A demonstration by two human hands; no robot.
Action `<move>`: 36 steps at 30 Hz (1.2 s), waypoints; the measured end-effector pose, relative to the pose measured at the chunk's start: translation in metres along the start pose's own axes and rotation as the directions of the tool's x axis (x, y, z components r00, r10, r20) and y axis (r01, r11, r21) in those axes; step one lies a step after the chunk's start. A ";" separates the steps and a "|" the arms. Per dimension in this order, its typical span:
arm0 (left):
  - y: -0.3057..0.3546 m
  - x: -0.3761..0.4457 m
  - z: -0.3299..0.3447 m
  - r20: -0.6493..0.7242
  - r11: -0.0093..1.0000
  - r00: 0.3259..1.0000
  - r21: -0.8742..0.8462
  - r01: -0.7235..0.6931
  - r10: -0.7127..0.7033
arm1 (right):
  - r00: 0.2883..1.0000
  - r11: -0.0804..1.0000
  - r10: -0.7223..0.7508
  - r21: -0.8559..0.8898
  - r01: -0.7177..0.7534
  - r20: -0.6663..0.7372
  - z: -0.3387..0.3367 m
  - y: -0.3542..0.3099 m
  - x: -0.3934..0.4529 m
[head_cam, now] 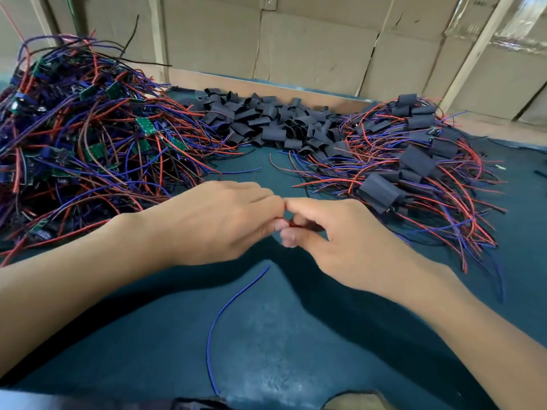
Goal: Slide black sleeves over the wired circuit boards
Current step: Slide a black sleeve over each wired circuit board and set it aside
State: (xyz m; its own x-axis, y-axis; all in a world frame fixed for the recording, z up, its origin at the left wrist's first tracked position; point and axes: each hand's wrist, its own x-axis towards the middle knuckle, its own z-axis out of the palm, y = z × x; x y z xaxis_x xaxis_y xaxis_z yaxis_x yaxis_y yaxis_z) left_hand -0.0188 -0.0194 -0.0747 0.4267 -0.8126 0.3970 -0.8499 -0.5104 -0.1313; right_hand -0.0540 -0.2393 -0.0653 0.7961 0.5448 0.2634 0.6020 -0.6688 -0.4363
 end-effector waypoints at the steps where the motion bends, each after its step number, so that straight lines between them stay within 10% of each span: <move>1: -0.002 0.000 -0.001 0.023 1.000 1.000 -0.031 0.006 -0.006 | 1.000 1.000 0.004 0.006 -0.004 -0.002 0.000 0.002 0.000; 7: -0.030 0.006 -0.031 0.096 0.968 0.973 -0.121 0.220 -0.210 | 0.987 0.988 0.128 0.095 -0.118 -0.100 -0.011 0.018 -0.003; 11: -0.076 0.049 -0.045 0.322 0.834 0.804 -0.073 0.548 -0.500 | 0.979 0.989 0.145 -0.009 -0.147 -0.147 -0.011 0.023 -0.004; 19: -0.138 0.131 0.021 0.424 0.899 0.804 0.322 0.296 -0.416 | 0.993 0.978 0.121 -0.171 -0.122 -0.019 -0.007 0.025 -0.003; 36: -0.162 0.158 0.068 0.397 0.709 0.654 -0.011 0.705 -0.644 | 0.967 0.995 0.077 -0.039 -0.089 -0.243 -0.006 0.025 0.000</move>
State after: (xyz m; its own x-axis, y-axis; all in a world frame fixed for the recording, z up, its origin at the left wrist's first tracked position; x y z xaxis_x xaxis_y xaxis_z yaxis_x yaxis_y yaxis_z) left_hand 0.2074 -0.0843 -0.0529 0.9492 -0.3142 -0.0166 -0.3051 -0.9319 0.1964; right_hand -0.0382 -0.2590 -0.0711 0.8312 0.3522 0.4302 0.5305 -0.7340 -0.4241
